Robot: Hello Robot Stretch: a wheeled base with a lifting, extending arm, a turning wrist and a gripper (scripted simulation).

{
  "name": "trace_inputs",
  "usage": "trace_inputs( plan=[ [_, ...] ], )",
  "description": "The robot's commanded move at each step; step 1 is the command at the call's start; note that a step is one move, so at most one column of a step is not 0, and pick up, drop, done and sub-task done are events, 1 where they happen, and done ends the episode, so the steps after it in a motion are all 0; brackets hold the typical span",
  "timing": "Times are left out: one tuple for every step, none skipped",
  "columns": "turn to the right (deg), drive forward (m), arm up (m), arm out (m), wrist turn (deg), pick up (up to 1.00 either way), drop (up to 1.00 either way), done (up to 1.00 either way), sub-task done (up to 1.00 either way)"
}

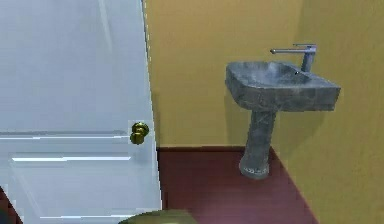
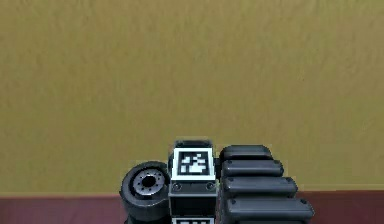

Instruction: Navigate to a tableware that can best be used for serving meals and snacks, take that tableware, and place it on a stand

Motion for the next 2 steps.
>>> trace_inputs(
  plan=[
    [45.0, 0.00, 0.00, 0.00, 0.0, 0.00, 0.00, 0.00, 0.00],
    [45.0, 0.00, 0.00, 0.00, 0.0, 0.00, 0.00, 0.00, 0.00]
  ],
)
